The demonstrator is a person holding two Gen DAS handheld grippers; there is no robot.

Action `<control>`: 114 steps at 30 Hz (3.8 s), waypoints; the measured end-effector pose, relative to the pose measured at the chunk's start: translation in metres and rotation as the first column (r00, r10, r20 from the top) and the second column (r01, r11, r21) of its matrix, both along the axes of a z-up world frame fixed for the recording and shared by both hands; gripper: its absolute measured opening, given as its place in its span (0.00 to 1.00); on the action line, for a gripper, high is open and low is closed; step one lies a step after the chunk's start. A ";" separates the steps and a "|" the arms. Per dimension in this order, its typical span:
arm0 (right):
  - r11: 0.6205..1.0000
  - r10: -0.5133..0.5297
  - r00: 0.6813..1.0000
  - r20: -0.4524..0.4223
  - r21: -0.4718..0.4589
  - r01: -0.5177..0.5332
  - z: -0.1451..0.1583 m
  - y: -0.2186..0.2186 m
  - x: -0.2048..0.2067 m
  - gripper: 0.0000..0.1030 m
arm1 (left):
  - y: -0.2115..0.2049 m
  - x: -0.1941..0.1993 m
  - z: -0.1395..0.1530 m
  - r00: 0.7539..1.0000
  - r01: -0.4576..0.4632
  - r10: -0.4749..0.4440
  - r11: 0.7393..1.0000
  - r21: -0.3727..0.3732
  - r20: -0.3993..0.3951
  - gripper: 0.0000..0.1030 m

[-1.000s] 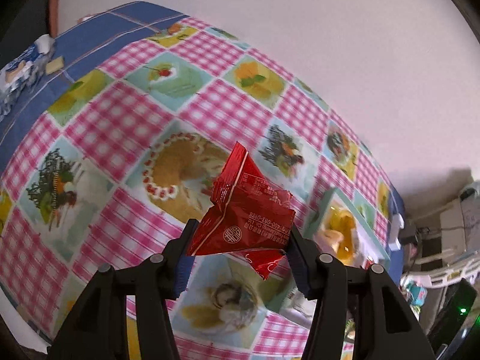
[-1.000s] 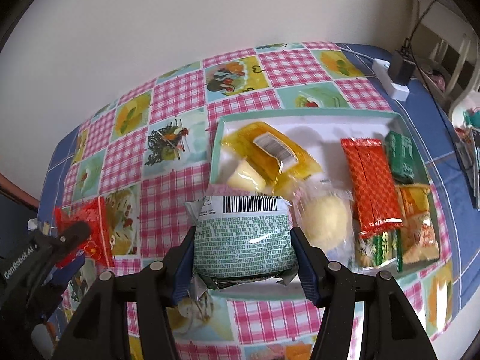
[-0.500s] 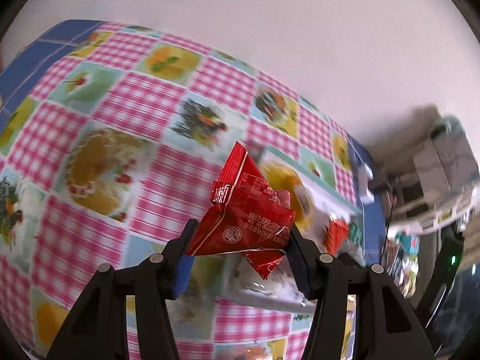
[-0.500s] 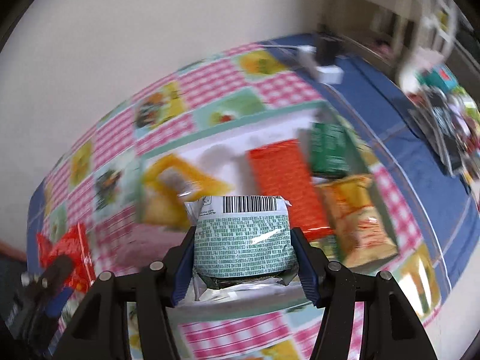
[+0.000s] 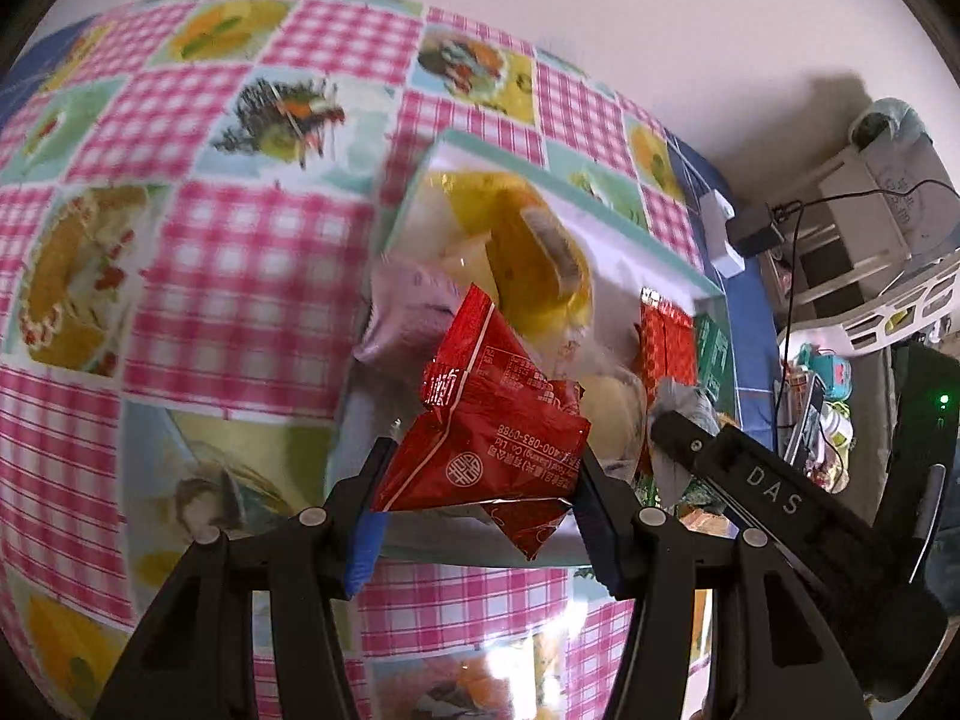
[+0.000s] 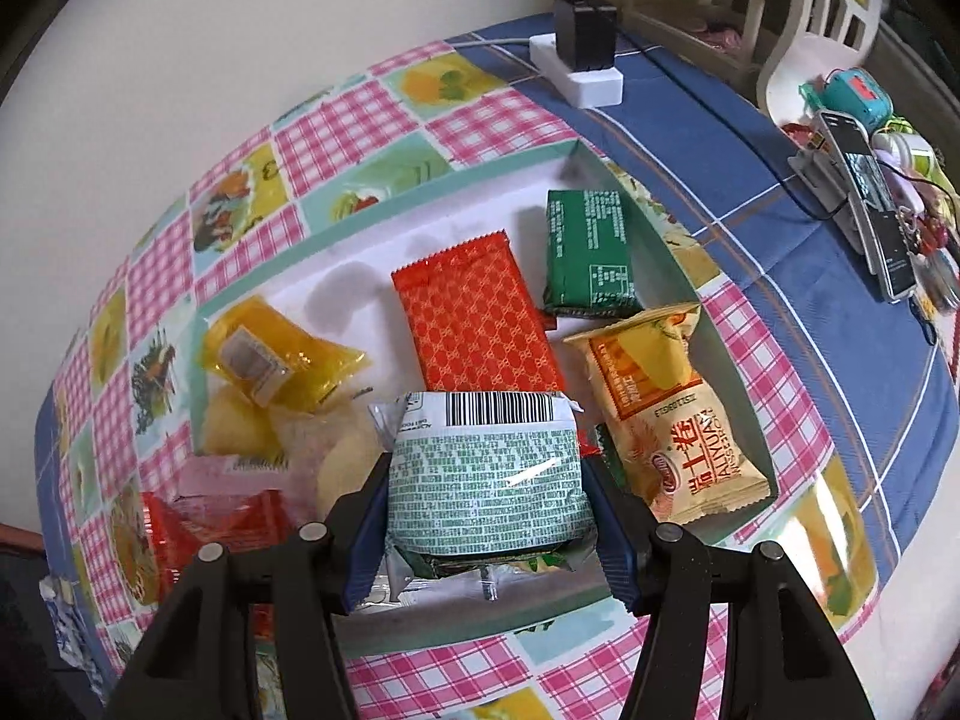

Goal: Organize snacks

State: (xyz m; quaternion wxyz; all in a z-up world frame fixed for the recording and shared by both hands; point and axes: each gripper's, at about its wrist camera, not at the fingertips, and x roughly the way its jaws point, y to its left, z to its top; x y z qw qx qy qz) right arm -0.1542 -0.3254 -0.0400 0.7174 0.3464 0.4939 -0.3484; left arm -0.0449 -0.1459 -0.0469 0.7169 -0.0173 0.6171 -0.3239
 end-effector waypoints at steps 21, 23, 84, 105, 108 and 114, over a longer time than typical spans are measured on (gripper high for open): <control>1.000 -0.007 1.000 -0.002 0.005 0.007 -0.004 -0.005 0.001 0.67 | -0.012 0.004 -0.013 0.999 0.014 -0.013 1.000 0.014 -0.036 0.62; 1.000 -0.003 1.000 0.004 0.002 0.003 -0.002 -0.005 0.001 0.68 | -0.012 0.005 -0.007 1.000 0.008 -0.008 1.000 0.012 -0.019 0.69; 0.926 0.324 0.946 0.027 -0.215 -0.311 0.032 0.089 0.025 1.00 | 0.108 0.025 0.040 0.898 -0.374 0.212 0.829 0.415 0.385 0.78; 0.914 0.370 0.927 0.065 -0.205 -0.351 0.030 0.126 -0.001 1.00 | 0.148 -0.015 0.039 0.907 -0.347 0.206 0.859 0.376 0.367 0.78; 0.909 0.379 0.923 0.059 -0.210 -0.360 0.030 0.128 0.001 1.00 | 0.147 -0.014 0.041 0.903 -0.350 0.207 0.861 0.369 0.376 0.78; 0.903 0.390 0.920 0.052 -0.217 -0.370 0.030 0.130 0.003 1.00 | 0.149 -0.010 0.040 0.905 -0.354 0.214 0.858 0.372 0.368 0.78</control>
